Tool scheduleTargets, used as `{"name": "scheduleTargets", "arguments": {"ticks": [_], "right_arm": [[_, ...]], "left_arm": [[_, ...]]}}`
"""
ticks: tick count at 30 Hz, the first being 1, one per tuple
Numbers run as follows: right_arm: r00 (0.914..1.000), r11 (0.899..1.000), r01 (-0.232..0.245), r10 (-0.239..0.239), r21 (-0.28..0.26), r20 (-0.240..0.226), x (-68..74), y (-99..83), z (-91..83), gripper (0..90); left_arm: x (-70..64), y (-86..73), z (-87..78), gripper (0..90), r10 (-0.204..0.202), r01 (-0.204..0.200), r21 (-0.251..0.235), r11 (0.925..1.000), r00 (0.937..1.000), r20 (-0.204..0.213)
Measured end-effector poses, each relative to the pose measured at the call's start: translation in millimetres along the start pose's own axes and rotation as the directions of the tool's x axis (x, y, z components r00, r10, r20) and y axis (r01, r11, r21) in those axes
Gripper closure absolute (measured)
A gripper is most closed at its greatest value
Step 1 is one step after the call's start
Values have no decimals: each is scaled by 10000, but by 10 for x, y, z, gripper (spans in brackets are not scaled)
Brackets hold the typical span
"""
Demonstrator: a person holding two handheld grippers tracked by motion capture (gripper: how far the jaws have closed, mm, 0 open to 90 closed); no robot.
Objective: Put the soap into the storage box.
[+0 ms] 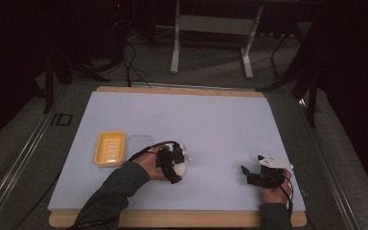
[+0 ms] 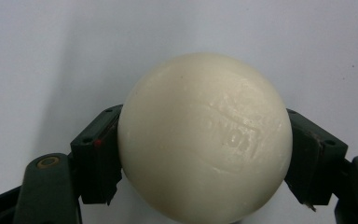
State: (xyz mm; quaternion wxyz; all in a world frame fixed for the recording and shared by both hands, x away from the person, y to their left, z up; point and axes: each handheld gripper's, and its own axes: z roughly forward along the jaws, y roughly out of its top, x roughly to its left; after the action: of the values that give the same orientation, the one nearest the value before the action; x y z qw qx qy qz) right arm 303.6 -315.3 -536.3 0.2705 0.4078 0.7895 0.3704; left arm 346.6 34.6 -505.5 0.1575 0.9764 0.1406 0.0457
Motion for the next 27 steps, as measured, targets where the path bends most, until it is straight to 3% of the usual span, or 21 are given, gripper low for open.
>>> {"name": "scheduleTargets", "arguments": {"ticks": [17, 27], "right_arm": [[10000, 10000, -14, 14, -8, -7, -2, 0, 0, 199], [10000, 10000, 0, 0, -14, -13, -3, -1, -1, 199]], "left_arm": [[91, -63, -66, 241, -848, 847, -19, 9964, 9960, -281], [139, -100, -111, 241, -1383, 1380, -91, 9904, 9892, -494]]}}
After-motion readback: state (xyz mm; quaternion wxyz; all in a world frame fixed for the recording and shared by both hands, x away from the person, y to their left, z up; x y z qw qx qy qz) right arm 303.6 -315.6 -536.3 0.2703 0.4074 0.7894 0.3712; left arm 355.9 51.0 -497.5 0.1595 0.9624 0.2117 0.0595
